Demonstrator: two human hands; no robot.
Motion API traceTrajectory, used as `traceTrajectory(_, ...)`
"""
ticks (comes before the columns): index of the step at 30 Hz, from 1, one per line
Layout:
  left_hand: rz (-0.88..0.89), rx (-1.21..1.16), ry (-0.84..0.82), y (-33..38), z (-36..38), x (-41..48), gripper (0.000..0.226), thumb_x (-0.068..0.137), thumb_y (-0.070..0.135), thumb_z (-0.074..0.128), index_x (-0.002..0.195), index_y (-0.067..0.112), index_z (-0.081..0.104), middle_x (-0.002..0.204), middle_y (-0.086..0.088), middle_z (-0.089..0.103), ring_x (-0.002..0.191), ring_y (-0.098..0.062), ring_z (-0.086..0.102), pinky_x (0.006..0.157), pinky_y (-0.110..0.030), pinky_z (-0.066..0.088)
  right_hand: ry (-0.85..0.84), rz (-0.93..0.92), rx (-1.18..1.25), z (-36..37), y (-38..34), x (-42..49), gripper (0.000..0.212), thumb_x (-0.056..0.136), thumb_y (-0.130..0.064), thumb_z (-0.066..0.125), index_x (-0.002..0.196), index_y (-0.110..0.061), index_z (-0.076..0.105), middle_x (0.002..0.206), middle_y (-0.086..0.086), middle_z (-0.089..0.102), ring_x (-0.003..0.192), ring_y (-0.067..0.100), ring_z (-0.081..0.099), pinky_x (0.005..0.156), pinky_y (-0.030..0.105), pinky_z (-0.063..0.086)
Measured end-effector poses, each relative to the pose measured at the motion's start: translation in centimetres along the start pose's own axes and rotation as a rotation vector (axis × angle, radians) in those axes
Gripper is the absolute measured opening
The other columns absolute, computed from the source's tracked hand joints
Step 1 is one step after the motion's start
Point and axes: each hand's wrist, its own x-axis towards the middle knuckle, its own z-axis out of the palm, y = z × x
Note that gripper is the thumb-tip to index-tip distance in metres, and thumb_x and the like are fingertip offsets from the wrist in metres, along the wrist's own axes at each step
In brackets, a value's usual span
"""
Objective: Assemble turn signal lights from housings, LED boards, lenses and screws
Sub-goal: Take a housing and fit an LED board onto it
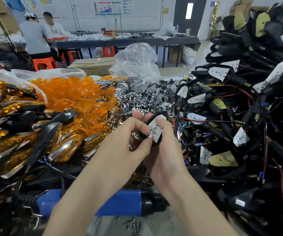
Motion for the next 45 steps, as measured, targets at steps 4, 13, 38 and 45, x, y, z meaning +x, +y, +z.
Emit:
traceTrajectory(4, -0.026, -0.015, -0.010, -0.3, 0.0, 0.1, 0.012, 0.093, 0.032, 0.063, 0.094, 0.042, 0.056, 0.079, 0.015, 0.068, 0.064, -0.005, 0.061, 0.059, -0.025, 0.049, -0.012, -0.020, -0.067, 0.0, 0.0, -0.1, 0.033, 0.109, -0.027, 0.036, 0.113, -0.011, 0.065, 0.119, 0.000, 0.076, 0.099, 0.015, 0.075, 0.071, 0.026, 0.060)
traceTrajectory(13, -0.007, -0.059, -0.022, -0.4, -0.1, 0.2, 0.010, 0.095, 0.030, 0.061, 0.094, 0.039, 0.057, 0.093, 0.025, 0.068, 0.081, -0.006, 0.067, 0.071, -0.032, 0.058, -0.021, -0.064, -0.094, 0.2, 0.0, 0.0, 0.031, 0.108, -0.026, 0.038, 0.099, -0.019, 0.067, 0.115, 0.001, 0.077, 0.095, 0.017, 0.074, 0.073, 0.029, 0.060)
traceTrajectory(38, -0.176, 0.445, -0.129, -5.8, -0.4, 0.8, 0.018, 0.102, 0.039, 0.047, 0.118, 0.043, 0.054, 0.109, 0.019, 0.053, 0.100, -0.001, 0.054, 0.088, -0.027, 0.051, 0.188, -0.059, 0.015, -4.1, -5.8, 0.9, 0.012, 0.106, -0.022, 0.047, 0.108, -0.013, 0.054, 0.078, 0.002, 0.067, 0.053, 0.010, 0.054, 0.036, 0.017, 0.037)
traceTrajectory(45, -0.155, 0.447, -0.064, -6.1, 0.5, 0.9, 0.025, 0.102, 0.040, 0.045, 0.125, 0.039, 0.056, 0.116, 0.016, 0.048, 0.111, -0.007, 0.049, 0.097, -0.034, 0.047, 0.165, 0.069, 0.232, -5.1, -7.2, 0.9, 0.011, 0.105, -0.019, 0.046, 0.106, -0.011, 0.055, 0.083, 0.001, 0.063, 0.049, 0.004, 0.054, 0.031, 0.011, 0.033)
